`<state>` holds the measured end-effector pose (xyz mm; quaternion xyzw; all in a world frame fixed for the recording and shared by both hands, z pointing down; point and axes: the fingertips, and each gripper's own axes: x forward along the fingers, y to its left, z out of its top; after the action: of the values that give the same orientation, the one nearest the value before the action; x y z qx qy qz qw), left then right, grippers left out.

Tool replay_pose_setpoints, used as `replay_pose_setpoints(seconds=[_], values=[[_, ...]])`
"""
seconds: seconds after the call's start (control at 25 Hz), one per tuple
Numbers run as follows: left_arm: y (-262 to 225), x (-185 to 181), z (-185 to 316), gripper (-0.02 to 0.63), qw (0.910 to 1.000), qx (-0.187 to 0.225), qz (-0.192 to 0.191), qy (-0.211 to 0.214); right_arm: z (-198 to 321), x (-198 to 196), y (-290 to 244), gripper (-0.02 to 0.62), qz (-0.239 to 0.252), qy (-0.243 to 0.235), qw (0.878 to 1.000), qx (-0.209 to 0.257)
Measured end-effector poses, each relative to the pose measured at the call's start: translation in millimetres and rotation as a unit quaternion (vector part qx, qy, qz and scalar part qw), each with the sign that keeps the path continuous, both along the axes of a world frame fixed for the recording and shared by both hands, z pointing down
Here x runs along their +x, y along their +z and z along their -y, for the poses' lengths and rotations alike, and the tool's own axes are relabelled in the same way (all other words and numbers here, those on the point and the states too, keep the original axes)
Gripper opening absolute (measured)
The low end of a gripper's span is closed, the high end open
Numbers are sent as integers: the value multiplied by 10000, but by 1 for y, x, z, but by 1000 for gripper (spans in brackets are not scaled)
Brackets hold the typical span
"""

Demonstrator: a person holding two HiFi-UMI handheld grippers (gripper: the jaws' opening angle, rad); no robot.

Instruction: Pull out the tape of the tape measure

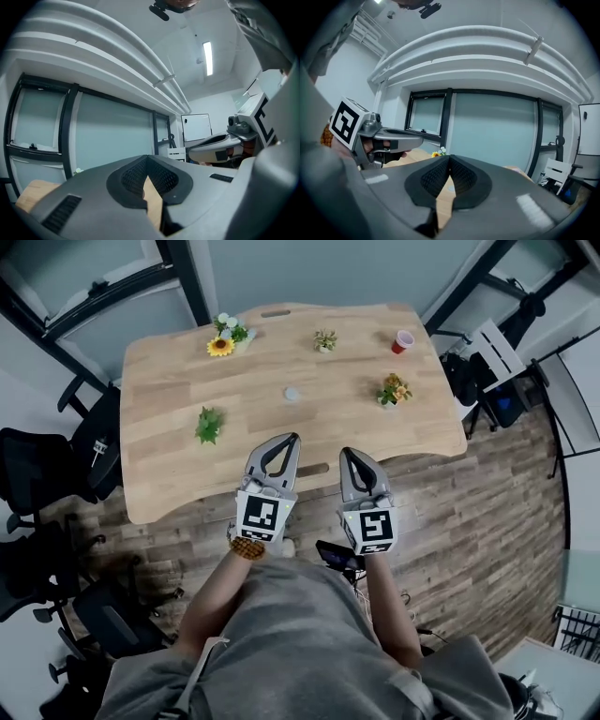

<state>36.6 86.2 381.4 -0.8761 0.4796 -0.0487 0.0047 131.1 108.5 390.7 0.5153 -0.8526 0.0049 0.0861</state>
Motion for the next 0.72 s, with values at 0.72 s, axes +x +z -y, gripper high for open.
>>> replay_pose_setpoints(seconds=[0.72], values=[[33,-54,148,9,9979,-376,-450,-275,131,-37,23,11,-976,-727,9918,-400]])
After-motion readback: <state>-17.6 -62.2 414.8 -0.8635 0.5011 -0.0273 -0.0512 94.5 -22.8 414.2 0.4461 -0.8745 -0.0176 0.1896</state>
